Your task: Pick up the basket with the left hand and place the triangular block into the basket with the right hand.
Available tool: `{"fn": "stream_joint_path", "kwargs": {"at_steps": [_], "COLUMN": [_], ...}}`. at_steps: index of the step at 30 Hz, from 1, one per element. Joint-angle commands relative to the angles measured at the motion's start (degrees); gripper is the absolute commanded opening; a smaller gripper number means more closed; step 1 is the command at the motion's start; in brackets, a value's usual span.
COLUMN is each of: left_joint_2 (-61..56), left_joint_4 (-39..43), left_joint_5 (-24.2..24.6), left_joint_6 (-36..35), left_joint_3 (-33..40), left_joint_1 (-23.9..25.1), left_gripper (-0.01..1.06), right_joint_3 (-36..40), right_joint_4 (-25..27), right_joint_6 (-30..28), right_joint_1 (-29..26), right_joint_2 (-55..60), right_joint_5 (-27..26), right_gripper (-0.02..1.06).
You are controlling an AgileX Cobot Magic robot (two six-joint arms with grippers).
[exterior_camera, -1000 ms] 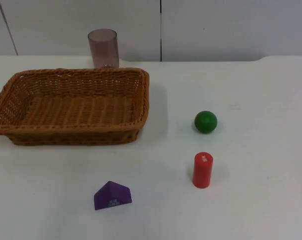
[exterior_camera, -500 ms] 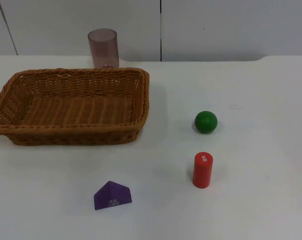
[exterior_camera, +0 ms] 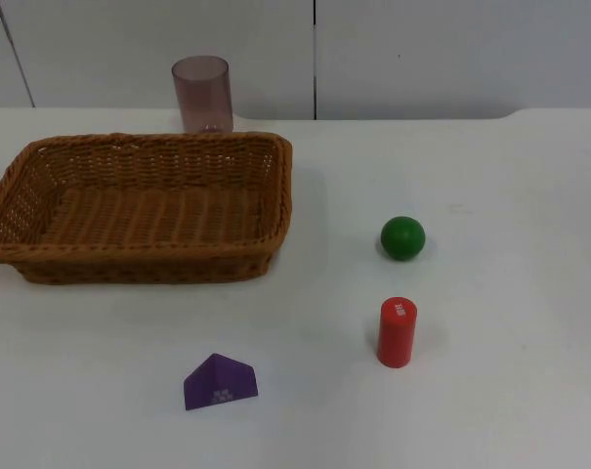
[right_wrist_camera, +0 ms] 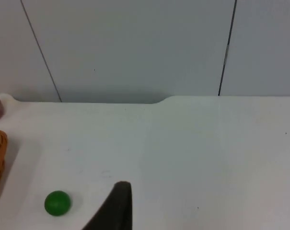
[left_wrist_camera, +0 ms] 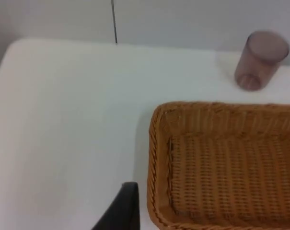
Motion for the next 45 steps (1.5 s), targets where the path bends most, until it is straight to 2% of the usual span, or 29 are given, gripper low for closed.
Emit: {"fn": "stream_joint_path", "kwargs": {"at_steps": [1, 3, 7, 9, 11, 15, 18, 20, 21, 25, 35, 45], "left_joint_2": [2.12, 5.39, 10.64, 15.58, 17.15, 22.51, 27.29, 30.23, 30.23, 35.84, 46.57, 53.4], "left_joint_4": [-0.72, -0.42, -0.31, -0.72, -0.72, -4.65, -12.98, -20.02, -20.02, -30.77, -33.2, -34.96], "left_joint_5": [-2.0, -3.93, -5.88, -9.0, -10.12, -11.01, -12.06, -10.72, -10.72, -9.77, -7.19, -7.08], "left_joint_6": [0.32, 2.88, 4.19, 5.33, 5.88, 9.16, 19.08, 26.71, 26.71, 37.65, 41.27, 42.61], "left_joint_3": [-0.27, -0.27, -0.27, -0.34, -0.44, -2.24, -4.28, -6.29, -6.29, -9.19, -14.02, -19.05], "left_joint_1": [-0.21, -0.21, -0.21, -0.21, -0.07, 2.66, 7.0, 8.96, 8.96, 10.06, 10.06, 10.06], "left_gripper": [1.05, 1.05, 1.05, 1.05, 1.05, 1.05, 1.05, 1.05, 1.05, 1.05, 1.05, 1.05], "right_joint_3": [-0.37, -0.37, -0.37, -0.37, -0.37, -0.37, -0.37, -0.37, -0.37, -0.37, -0.37, -0.37], "right_joint_4": [-0.07, -0.07, -0.39, -0.42, -0.42, -0.32, -0.32, -0.32, -0.32, -0.32, -0.32, -0.32], "right_joint_6": [-0.43, -0.43, -0.43, -0.93, -1.3, -1.77, -1.77, -1.77, -1.77, -1.77, -1.77, -2.0], "right_joint_1": [0.26, 0.26, 0.26, 0.26, 0.26, 0.26, 0.26, 0.26, 0.26, 0.26, 0.26, 0.26], "right_joint_2": [0.45, 0.85, 0.96, 0.96, 0.96, 0.96, 0.96, 0.96, 0.96, 0.96, 0.96, 0.96], "right_joint_5": [-1.67, -2.54, -2.8, -2.8, -2.8, -2.52, -2.52, -2.97, -2.97, -3.32, -3.2, -1.29], "right_gripper": [1.05, 1.05, 1.05, 1.05, 1.05, 1.05, 1.05, 1.05, 1.05, 1.05, 1.05, 1.05]}}
